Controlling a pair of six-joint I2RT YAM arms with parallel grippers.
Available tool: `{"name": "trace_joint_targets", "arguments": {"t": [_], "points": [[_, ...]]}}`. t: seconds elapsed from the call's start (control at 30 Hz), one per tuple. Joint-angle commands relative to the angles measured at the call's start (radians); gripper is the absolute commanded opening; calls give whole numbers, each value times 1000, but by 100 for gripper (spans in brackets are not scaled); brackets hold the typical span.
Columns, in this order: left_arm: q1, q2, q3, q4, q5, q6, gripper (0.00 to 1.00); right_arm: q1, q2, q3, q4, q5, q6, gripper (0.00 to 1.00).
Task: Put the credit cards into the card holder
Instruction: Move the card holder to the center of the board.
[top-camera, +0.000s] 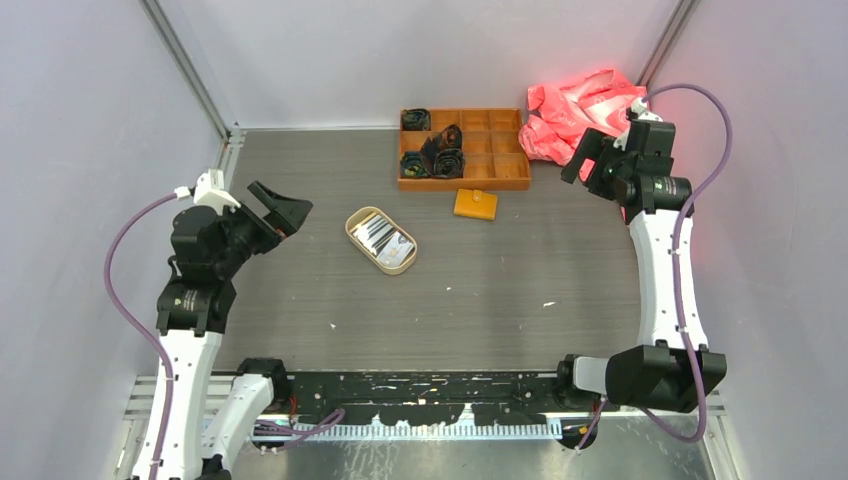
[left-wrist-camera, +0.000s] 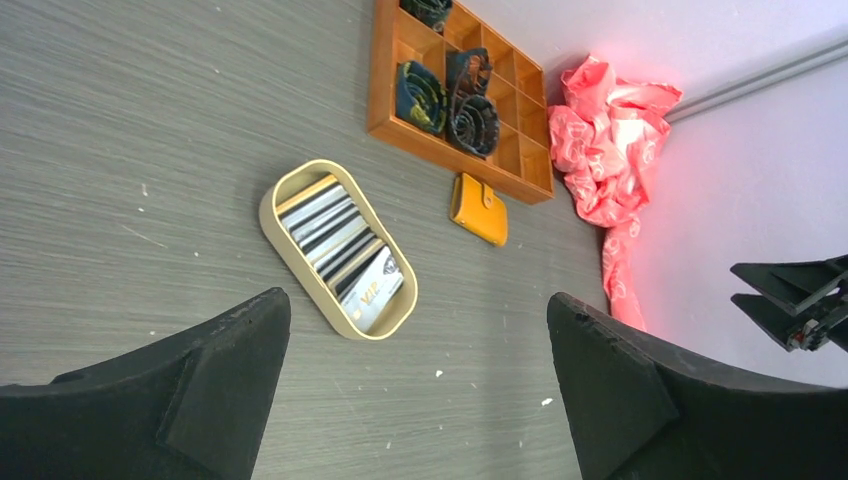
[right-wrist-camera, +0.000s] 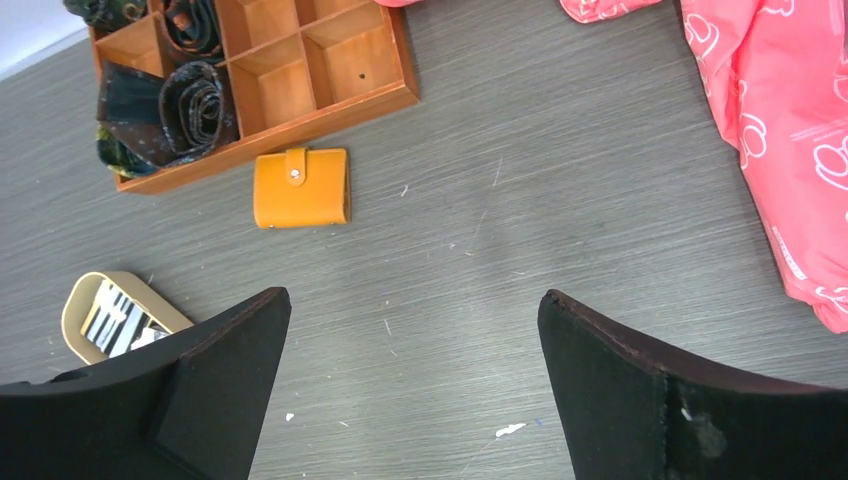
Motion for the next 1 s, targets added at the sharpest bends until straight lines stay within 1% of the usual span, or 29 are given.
{"name": "trace_joint_targets", "arguments": {"t": [0.0,0.1,0.17,0.23,0.3,0.37,0.43,0.5,0.53,0.6,0.63,0.67,0.73,0.8,0.83,0.87,0.93,0.97], "points": [[1,-3,4,66,77,-48,100,-2,-56,8,18,-49,-30,99],[1,-4,-23,73,97,-84,100,-2,-79,-26,32,-196,-114,99],[0,-7,-36,73,107,-105,100,0,-87,-49,25,-377,-220,100],[0,-14,-55,73,117,-123,100,7,-80,-56,-20,-585,-350,100],[1,-23,-85,86,127,-150,99,15,-64,-61,-59,-682,-428,99],[1,-35,-137,132,149,-195,98,15,-36,-80,-95,-810,-504,99],[1,-42,-207,200,176,-258,96,15,6,-108,-136,-929,-638,99],[1,-43,-275,259,191,-334,93,23,75,-107,-202,-983,-762,100],[0,-43,-306,290,200,-363,91,43,106,-93,-236,-952,-807,99],[1,-40,-353,328,215,-404,89,112,162,-61,-267,-798,-855,98],[0,-38,-368,338,218,-418,88,136,181,-51,-263,-720,-859,95],[0,-36,-382,341,222,-422,87,192,200,-46,-239,-640,-841,91],[0,-30,-392,337,223,-424,88,226,246,-33,-184,-531,-807,78],[0,-24,-398,334,222,-425,89,234,313,0,-156,-480,-766,69],[0,-20,-401,332,224,-427,90,238,358,27,-152,-451,-740,63],[1,-17,-402,331,225,-431,90,245,408,71,-160,-424,-707,56],[0,-8,-404,331,231,-437,90,254,527,214,-230,-392,-654,45],[0,-5,-405,331,233,-437,90,258,586,287,-275,-383,-641,44]]}}
